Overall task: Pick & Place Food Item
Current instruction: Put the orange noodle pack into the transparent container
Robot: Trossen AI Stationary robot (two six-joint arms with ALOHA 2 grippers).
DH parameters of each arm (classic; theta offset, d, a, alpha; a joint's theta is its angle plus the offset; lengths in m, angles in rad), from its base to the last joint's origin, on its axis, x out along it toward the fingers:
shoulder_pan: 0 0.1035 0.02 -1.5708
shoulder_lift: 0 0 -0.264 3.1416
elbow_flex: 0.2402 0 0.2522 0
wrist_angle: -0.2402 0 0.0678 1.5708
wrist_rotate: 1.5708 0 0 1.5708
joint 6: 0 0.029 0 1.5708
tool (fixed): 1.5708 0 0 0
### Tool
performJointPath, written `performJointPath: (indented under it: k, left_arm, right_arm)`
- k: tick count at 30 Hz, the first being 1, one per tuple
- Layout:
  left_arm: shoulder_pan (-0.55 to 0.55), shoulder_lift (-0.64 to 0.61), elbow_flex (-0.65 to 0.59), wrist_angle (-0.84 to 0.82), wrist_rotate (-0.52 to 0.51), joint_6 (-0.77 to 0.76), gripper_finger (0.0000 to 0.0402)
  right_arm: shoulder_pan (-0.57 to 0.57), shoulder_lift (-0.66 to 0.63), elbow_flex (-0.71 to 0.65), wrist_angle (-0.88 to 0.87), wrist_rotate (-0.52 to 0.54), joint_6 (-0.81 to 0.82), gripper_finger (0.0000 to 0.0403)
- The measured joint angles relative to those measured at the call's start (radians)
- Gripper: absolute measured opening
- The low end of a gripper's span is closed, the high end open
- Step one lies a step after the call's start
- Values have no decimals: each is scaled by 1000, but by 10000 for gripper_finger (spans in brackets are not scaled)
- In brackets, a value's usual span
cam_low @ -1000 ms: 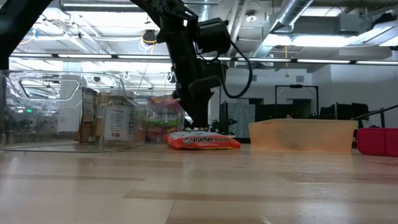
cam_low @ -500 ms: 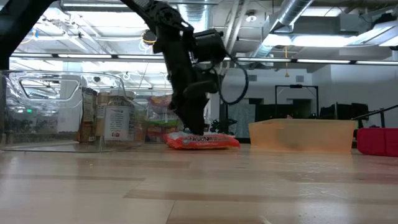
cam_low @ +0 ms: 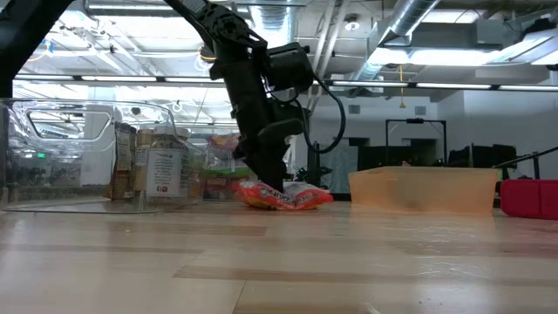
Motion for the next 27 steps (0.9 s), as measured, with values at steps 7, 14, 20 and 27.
performJointPath:
  k: [7,14,20,27]
  left_arm:
    - [-2,-28,-2,17,66,-92,1]
    - [-3,-158,-2,48,72,-232,1]
    - [-3,-298,-1,62,36,-309,0]
    - [-3,-456,0,62,-68,-352,0]
  right_arm:
    - [0,0,0,0,0,8,200]
    - [0,0,0,-5,0,6,200]
    - [0,0,0,-7,0,-2,200]
    - [0,1,0,-7,0,-8,200]
